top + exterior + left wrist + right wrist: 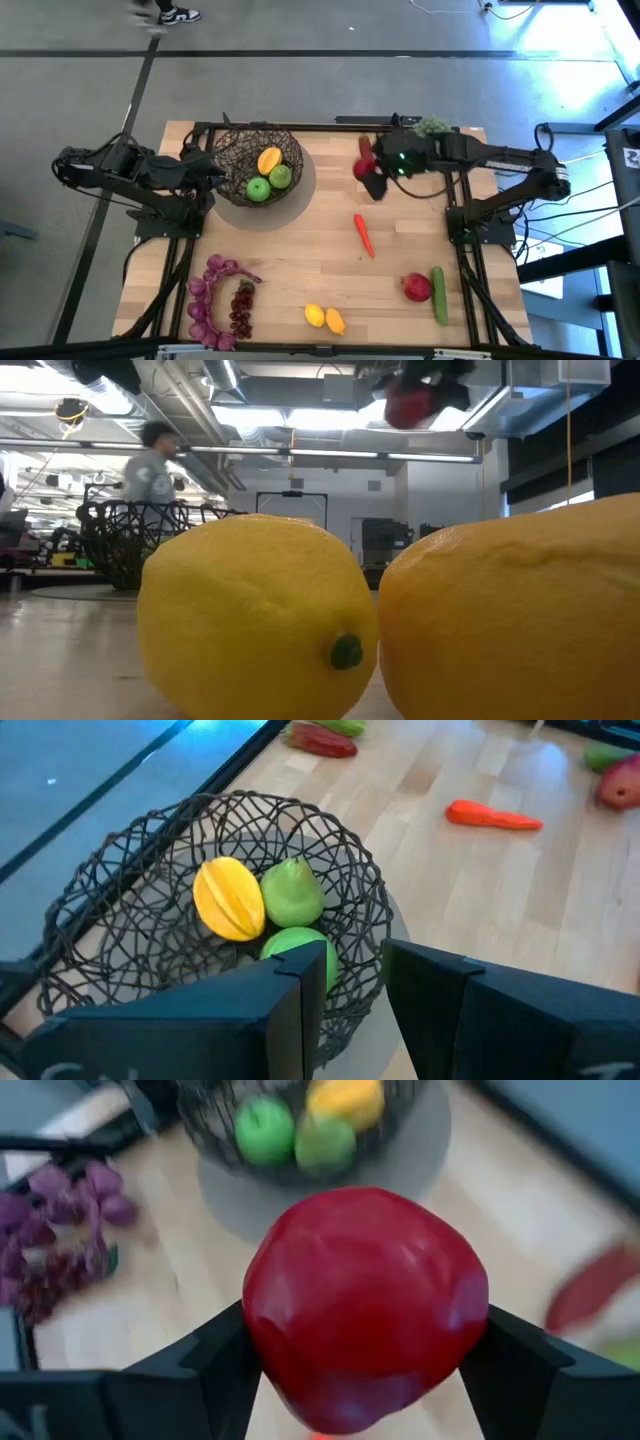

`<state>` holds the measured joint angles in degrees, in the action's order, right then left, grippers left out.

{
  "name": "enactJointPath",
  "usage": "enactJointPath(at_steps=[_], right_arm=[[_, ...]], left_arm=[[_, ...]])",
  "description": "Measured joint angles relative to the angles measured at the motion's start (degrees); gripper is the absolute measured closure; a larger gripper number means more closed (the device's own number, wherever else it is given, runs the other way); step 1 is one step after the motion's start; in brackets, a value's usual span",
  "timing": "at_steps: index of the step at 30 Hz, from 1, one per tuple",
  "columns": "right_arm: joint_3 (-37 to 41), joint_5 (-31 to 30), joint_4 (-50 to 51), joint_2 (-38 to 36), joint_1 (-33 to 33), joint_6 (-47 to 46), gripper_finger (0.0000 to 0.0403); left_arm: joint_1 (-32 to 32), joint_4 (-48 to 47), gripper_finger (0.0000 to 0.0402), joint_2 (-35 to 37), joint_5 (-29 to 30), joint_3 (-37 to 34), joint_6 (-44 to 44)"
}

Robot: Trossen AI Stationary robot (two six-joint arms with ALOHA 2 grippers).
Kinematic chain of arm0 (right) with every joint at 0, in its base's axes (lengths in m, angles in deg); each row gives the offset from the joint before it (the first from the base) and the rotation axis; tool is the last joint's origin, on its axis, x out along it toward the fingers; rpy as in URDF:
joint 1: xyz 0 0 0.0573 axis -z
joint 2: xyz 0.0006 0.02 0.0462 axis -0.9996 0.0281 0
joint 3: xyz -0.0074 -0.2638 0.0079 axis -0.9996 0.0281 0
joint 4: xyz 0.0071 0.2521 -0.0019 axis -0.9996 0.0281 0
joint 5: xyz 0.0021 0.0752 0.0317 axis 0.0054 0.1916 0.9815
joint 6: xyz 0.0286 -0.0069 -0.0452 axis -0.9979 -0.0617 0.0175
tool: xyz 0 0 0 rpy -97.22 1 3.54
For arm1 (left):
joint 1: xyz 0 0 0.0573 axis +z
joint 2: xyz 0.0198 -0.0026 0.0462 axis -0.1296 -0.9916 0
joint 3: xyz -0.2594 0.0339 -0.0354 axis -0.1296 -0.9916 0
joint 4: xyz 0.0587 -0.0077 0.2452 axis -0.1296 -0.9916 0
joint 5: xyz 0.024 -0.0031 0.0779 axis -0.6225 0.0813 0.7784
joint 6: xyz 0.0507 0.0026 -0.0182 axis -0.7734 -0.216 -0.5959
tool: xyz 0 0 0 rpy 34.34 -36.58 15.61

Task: Build produce basket
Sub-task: Put the red apple into the black wire basket

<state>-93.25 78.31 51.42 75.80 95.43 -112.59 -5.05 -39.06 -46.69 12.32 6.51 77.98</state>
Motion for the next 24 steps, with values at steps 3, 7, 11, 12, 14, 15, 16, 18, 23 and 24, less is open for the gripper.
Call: enactJointPath(at_steps=[3, 7, 11, 12, 14, 15, 16, 18, 23, 24], right_arm=[[-7.1, 0.0, -1.7, 5.3, 2.0, 5.9, 0.0136], [-16.7, 1.5, -1.9, 13.3, 4.1, 13.8, 0.0136], [-25.6, 4.5, -1.9, 21.9, 5.2, 19.9, 0.0136], [-27.7, 4.8, -1.8, 23.9, 5.4, 21.3, 0.0136], [-31.9, 5.1, -1.9, 28.1, 5.9, 23.9, 0.0136], [-33.9, 5.2, -2.3, 30.1, 6.2, 25.0, 0.0136], [-35.9, 5.3, -2.8, 32.0, 6.5, 26.1, 0.0136], [-39.8, 6.8, -4.9, 35.8, 7.1, 28.3, 0.0136], [-48.1, 11.5, -11.4, 44.9, 8.1, 30.2, 0.0136], [-49.6, 12.4, -12.7, 46.7, 8.2, 30.4, 0.0136]], left_arm=[[0.0, 0.0, 0.0309, 0.0, 0.0, 0.0, 0.7], [0.0, 0.0, 0.0309, 0.0, 0.0, 0.0, 6.5], [0.0, -0.6, 0.0309, 0.5, 0.1, 0.0, 13.2], [0.0, -1.2, 0.0309, 0.6, 0.3, 0.0, 14.7], [0.0, -2.3, 0.0309, 0.5, 0.7, 0.0, 16.7], [0.0, -2.7, 0.0309, 0.4, 1.2, 0.0, 17.4], [0.0, -2.9, 0.0309, 0.4, 1.8, 0.0, 18.2], [0.0, -2.9, 0.0309, 0.4, 2.3, 0.0, 18.5], [0.0, -3.0, 0.0309, 0.4, 3.1, 0.0, 18.5], [0.0, -3.0, 0.0309, 0.4, 3.2, 0.0, 18.5]])
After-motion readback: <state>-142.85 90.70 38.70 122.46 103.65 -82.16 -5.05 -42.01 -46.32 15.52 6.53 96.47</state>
